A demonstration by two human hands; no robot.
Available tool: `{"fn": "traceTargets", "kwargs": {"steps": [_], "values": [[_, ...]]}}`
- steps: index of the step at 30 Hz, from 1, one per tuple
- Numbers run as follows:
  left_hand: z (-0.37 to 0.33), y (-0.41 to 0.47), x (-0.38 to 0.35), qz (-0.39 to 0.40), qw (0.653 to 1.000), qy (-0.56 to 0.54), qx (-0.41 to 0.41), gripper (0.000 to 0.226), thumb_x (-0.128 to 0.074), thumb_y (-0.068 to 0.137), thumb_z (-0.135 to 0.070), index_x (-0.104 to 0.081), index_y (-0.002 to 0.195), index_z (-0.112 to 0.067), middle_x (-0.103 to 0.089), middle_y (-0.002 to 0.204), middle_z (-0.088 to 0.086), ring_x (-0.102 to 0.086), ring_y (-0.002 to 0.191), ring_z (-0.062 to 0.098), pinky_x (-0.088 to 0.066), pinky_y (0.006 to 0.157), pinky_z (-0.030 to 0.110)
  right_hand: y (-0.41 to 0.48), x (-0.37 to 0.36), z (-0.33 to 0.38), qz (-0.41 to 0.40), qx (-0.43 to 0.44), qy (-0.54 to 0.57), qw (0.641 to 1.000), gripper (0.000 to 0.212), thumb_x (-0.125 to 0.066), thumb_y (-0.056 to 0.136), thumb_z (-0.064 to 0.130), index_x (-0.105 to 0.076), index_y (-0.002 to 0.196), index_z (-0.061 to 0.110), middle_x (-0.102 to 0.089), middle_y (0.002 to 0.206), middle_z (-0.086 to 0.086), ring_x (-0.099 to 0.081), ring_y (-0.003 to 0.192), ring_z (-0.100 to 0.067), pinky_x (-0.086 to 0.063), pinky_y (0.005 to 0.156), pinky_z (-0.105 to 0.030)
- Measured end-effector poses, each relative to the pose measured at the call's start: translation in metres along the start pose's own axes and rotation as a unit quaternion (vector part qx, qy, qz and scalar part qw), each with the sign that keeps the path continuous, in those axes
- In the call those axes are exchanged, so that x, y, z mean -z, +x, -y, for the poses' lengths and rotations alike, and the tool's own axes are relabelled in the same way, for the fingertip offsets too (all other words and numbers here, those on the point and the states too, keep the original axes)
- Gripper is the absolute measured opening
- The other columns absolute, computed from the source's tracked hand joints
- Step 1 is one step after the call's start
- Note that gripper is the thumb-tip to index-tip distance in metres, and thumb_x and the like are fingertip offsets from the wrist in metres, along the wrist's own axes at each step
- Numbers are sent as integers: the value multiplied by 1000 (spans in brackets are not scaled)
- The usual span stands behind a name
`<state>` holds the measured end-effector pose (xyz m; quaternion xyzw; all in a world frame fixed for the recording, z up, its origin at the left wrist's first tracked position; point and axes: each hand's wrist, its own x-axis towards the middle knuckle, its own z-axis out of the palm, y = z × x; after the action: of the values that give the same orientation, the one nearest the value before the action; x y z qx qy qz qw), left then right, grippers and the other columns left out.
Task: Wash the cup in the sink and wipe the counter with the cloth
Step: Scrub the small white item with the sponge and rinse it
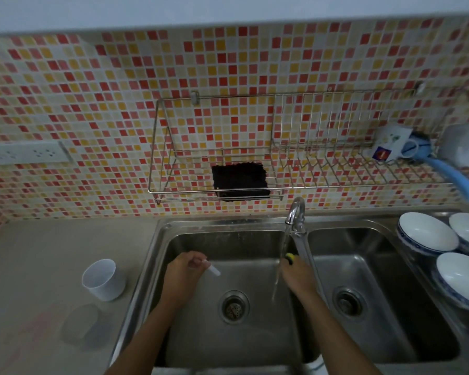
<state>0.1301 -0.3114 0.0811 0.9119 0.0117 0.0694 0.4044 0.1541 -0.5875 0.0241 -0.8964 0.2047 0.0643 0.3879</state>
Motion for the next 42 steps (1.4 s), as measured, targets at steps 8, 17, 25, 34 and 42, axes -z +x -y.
{"fn": "traceTargets", "kwargs": {"steps": [8, 17, 25, 34, 42], "values": [[-32, 25, -49, 76, 996, 25, -46, 11, -67, 89, -21, -68, 100, -22, -64, 93, -9, -56, 85, -2, -42, 76, 9, 64, 52, -1, 34, 86, -82, 992, 24, -58, 93, 29, -67, 107, 13, -66, 113, -12, -63, 103, -29, -48, 90, -35], [-76, 61, -106, 161, 981, 36, -105, 12, -69, 86, -23, -72, 98, -21, -67, 90, -6, -60, 79, 6, -50, 82, 25, 125, 32, -14, 84, 183, -218, 955, 38, -49, 94, 25, -54, 132, 21, -31, 154, -9, -45, 130, -30, -39, 107, -40], [-80, 73, -132, 188, 976, 16, -112, 12, -71, 84, -22, -73, 96, -21, -67, 89, -8, -60, 79, 3, -49, 81, 21, 140, 42, -32, 57, 238, -328, 912, 46, -54, 93, 19, -44, 138, 21, -32, 153, -1, -59, 113, -30, -51, 91, -40], [-66, 68, -113, 166, 982, 15, -89, 10, -72, 83, -18, -73, 93, -19, -72, 92, -1, -62, 79, 6, -44, 75, 9, 118, 25, -27, -107, 90, 37, 989, 28, -50, 98, 25, -61, 118, 10, -61, 119, -14, -59, 106, -33, -42, 82, -28], [-41, 54, -63, 66, 990, 66, -110, 5, -68, 85, -30, -64, 83, -33, -64, 79, -13, -60, 78, 5, -48, 90, 40, 18, -22, -29, -196, 53, 41, 978, 30, -47, 98, 24, -59, 114, 2, -60, 108, -19, -58, 96, -34, -42, 75, -33]]}}
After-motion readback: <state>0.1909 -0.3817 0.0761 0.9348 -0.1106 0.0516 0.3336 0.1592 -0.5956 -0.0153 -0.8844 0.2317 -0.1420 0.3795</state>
